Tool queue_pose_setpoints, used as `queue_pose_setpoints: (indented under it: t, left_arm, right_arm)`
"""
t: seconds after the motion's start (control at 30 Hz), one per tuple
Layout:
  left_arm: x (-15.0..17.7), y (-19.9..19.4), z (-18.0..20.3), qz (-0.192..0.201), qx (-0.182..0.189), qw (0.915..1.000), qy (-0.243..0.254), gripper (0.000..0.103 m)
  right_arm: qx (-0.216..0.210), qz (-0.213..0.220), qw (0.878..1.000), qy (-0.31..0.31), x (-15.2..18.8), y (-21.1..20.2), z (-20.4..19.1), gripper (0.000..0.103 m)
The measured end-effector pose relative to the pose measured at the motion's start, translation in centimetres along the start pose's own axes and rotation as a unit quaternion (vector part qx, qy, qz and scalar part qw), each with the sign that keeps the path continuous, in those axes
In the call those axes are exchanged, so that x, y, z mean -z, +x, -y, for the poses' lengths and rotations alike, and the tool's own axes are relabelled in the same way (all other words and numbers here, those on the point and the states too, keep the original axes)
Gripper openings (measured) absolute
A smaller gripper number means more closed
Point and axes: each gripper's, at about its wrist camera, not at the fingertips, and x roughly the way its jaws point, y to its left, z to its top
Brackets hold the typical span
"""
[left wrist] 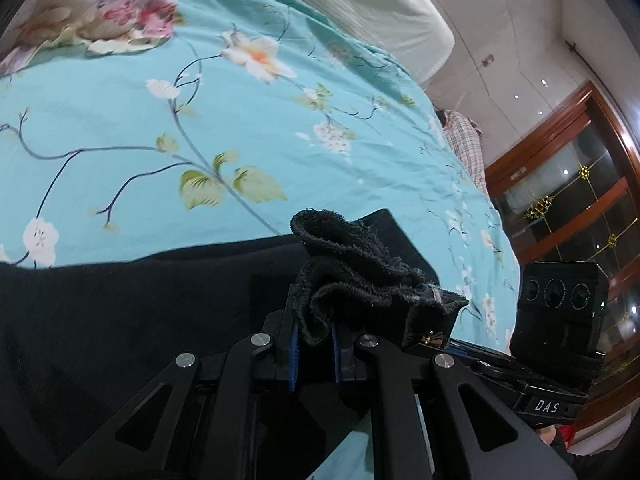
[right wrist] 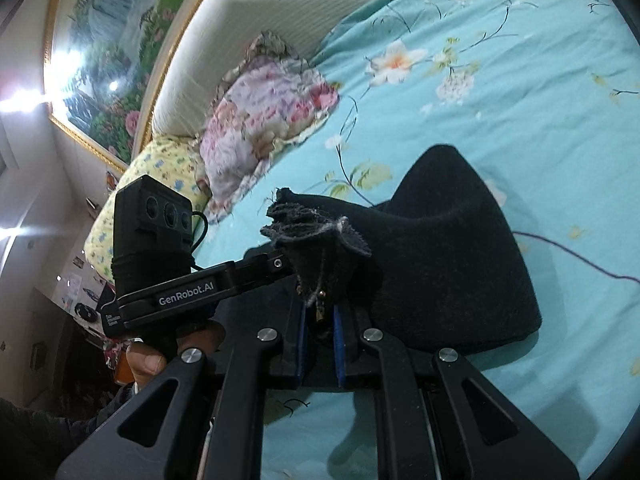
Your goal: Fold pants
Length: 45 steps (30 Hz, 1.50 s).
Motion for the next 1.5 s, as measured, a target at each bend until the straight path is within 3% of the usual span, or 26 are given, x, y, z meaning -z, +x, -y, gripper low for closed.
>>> queue_pose_setpoints:
  t: [0.27, 0.33, 0.4, 0.47, 0.5, 0.7, 0.97, 1.5]
  left_arm:
    - [1.1, -0.6, -1.0, 0.002, -0.017, 0.9997, -0.015, 0.011]
    - [1.5, -1.0, -1.3, 0.005, -0.027, 0.9994, -0.019, 0.016]
    - [1.7, -1.4, -1.5, 0.007, -0.035, 0.9990, -0.025, 0.020]
    - [2.1, -2.1, -1.8, 0.014, -0.043, 0.9984, -0.033, 0.021]
    - [2.3, -2.4, -1.9, 0.018, -0.048, 0.9980, -0.036, 0.024]
    - [3.8, -6.1, -2.8, 0.062, -0.090, 0.9922, -0.060, 0.054]
    - [7.1, -11.6, -5.4, 0.110, -0.118, 0.9784, -0.129, 0.059]
    - [14.1, -19.6, -8.5, 0.176, -0.158, 0.9480, -0.213, 0.066]
  right_arm:
    - [0.037, -0.028, 0.999, -0.022, 0.3, 1.1, -0.6, 0.016]
    - [0.045, -0.032, 0.998, -0.027, 0.5, 1.1, -0.8, 0.018]
    - [0.048, -0.036, 0.998, -0.027, 0.6, 1.2, -0.9, 0.027]
    - [0.037, -0.041, 0.998, -0.020, 0.8, 1.3, -1.0, 0.044]
    - [0.035, -0.042, 0.998, -0.022, 0.9, 1.4, -1.2, 0.045]
    - [0.035, -0.045, 0.997, -0.044, 1.4, 1.5, -3.0, 0.046]
    - [0.020, -0.046, 0.997, -0.067, 1.6, 1.8, -5.5, 0.046]
    - [-0.004, -0.080, 0.990, -0.117, 2.1, 4.5, -10.1, 0.048]
